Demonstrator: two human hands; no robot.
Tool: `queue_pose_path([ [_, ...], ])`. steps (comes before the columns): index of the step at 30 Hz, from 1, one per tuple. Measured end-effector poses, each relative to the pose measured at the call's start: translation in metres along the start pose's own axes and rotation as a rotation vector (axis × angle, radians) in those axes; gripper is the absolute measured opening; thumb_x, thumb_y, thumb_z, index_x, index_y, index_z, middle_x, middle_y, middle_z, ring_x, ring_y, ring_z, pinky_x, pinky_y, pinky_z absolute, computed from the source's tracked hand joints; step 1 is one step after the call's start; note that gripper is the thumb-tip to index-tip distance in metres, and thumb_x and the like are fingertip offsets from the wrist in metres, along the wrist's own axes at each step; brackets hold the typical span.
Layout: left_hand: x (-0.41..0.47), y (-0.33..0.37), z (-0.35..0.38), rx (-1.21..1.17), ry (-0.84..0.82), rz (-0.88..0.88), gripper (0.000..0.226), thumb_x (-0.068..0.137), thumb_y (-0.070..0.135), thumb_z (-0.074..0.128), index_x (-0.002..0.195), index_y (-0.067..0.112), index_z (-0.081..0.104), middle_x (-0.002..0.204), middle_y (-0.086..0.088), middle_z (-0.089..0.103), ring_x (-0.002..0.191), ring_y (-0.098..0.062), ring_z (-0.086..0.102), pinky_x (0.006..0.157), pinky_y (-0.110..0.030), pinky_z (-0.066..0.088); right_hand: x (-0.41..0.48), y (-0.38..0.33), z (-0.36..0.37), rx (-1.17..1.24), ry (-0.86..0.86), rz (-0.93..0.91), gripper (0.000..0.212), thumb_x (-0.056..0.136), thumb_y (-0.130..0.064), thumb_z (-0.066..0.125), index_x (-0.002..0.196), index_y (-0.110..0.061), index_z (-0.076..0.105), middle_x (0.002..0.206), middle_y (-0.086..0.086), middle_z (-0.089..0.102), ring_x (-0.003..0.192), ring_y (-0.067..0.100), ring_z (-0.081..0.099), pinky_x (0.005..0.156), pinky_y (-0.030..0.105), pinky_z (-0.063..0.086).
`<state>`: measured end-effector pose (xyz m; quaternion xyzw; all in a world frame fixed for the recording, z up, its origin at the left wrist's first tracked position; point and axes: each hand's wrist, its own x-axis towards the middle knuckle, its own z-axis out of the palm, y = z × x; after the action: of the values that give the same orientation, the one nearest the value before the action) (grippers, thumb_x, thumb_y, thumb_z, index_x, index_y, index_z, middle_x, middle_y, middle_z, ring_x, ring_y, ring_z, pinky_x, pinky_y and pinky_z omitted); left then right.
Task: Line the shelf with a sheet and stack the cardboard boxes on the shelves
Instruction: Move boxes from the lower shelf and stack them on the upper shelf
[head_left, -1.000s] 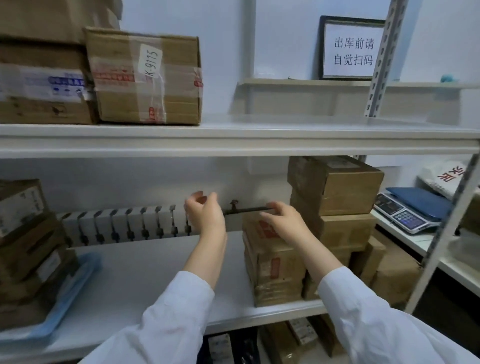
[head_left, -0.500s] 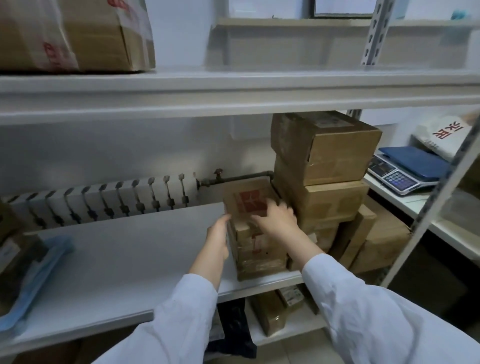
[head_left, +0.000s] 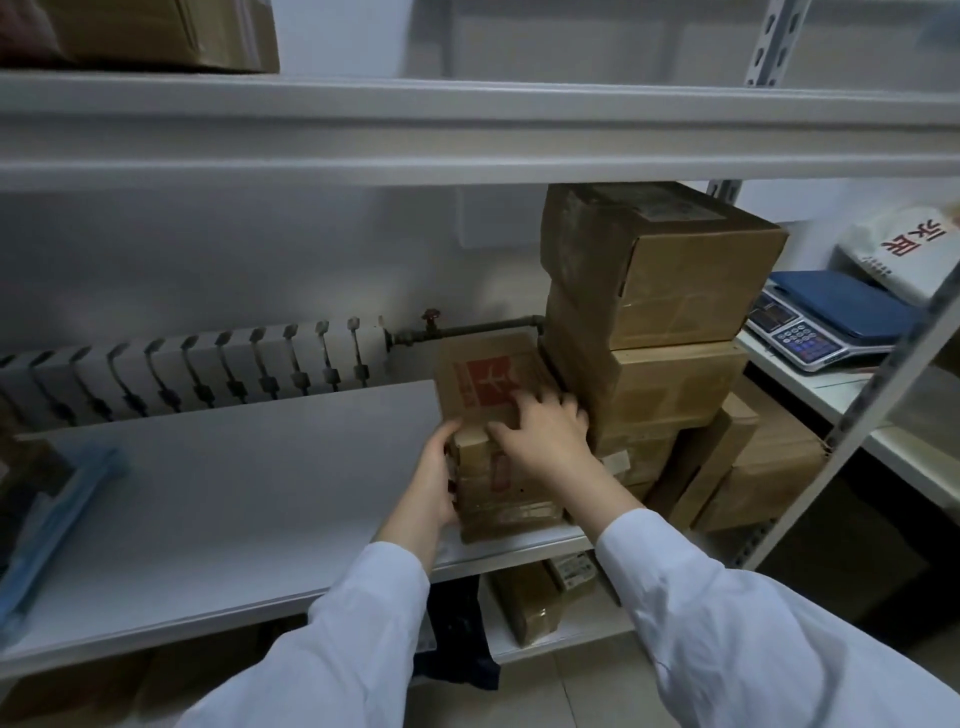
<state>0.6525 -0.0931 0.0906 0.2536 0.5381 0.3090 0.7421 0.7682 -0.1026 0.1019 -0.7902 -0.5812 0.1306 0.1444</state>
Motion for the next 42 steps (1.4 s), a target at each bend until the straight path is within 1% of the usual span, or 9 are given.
queue_pose_path([
  [5,0.009,-0.001,-0.007,-0.006,0.003,0.026,0.04,0.086,0.052,0.05,0.078,0.014,0.061,0.078,-0.014,0.06,0.072,-0.028,0.055,0.057,-0.031,0.039,0.005,-0.002,0.0,0.22,0.092,-0.04,0.05,0.093,-0.039,0.049,0.138,-0.02,0.044,0.143,0.007,0.043,0.133,0.03,0.036,0.11,0.048,0.027],
  [9,0.017,0.002,-0.023,-0.116,0.007,0.056,0.045,0.085,0.056,0.047,0.079,0.014,0.063,0.067,-0.012,0.067,0.075,-0.029,0.058,0.061,-0.032,0.041,0.005,-0.005,-0.003,0.48,0.238,-0.091,0.039,0.093,-0.025,0.054,0.129,-0.012,0.055,0.134,0.009,0.05,0.123,0.025,0.049,0.101,0.03,0.04],
  [12,0.026,0.004,-0.042,-0.202,0.062,0.071,0.045,0.076,0.06,0.049,0.084,0.019,0.065,0.077,-0.009,0.067,0.084,-0.028,0.059,0.074,-0.031,0.046,0.003,-0.007,-0.006,0.731,0.206,-0.085,0.034,0.094,-0.024,0.054,0.126,-0.012,0.056,0.128,0.008,0.056,0.119,0.022,0.053,0.092,0.025,0.041],
  [15,0.031,0.006,-0.057,-0.278,0.109,0.102,0.043,0.074,0.06,0.05,0.089,0.022,0.065,0.086,-0.007,0.066,0.094,-0.028,0.06,0.093,-0.039,0.045,0.009,-0.005,0.003,0.899,0.09,0.041,0.044,0.097,-0.034,0.047,0.136,-0.015,0.047,0.138,0.008,0.05,0.128,0.024,0.046,0.099,0.029,0.037],
  [19,0.033,0.009,-0.067,-0.386,0.088,0.122,0.047,0.072,0.062,0.05,0.094,0.024,0.066,0.094,-0.007,0.068,0.105,-0.03,0.06,0.1,-0.044,0.042,0.031,0.007,0.032,0.811,-0.137,0.385,0.051,0.1,-0.041,0.035,0.14,-0.011,0.041,0.142,0.014,0.045,0.129,0.032,0.044,0.11,0.043,0.034],
  [23,0.035,0.007,-0.068,-0.413,0.026,0.128,0.053,0.075,0.063,0.047,0.106,0.025,0.066,0.106,-0.009,0.068,0.106,-0.031,0.06,0.099,-0.045,0.043,0.065,0.039,0.082,0.65,-0.28,0.527,0.056,0.091,-0.041,0.044,0.138,-0.012,0.045,0.143,0.014,0.044,0.128,0.034,0.044,0.11,0.045,0.035],
  [27,0.039,0.002,-0.069,-0.383,-0.003,0.113,0.051,0.075,0.063,0.047,0.102,0.024,0.066,0.101,-0.01,0.068,0.1,-0.031,0.061,0.086,-0.041,0.048,0.047,0.03,0.072,0.518,-0.271,0.567,0.053,0.095,-0.031,0.041,0.143,-0.009,0.033,0.147,0.016,0.033,0.132,0.034,0.038,0.111,0.043,0.032],
  [33,0.042,-0.001,-0.074,-0.324,-0.064,0.1,0.051,0.078,0.063,0.045,0.094,0.02,0.067,0.096,-0.012,0.069,0.093,-0.033,0.062,0.079,-0.043,0.049,0.042,0.037,0.08,0.512,-0.296,0.507,0.036,0.095,-0.021,0.044,0.127,-0.005,0.051,0.13,0.016,0.051,0.117,0.031,0.051,0.103,0.04,0.043],
  [42,0.039,0.0,-0.076,-0.257,-0.11,0.074,0.051,0.08,0.064,0.044,0.095,0.02,0.066,0.098,-0.016,0.069,0.097,-0.038,0.061,0.076,-0.047,0.049,0.036,0.049,0.088,0.915,-0.376,0.506,0.054,0.089,-0.033,0.059,0.136,-0.01,0.046,0.128,0.012,0.056,0.116,0.027,0.053,0.097,0.035,0.045],
])
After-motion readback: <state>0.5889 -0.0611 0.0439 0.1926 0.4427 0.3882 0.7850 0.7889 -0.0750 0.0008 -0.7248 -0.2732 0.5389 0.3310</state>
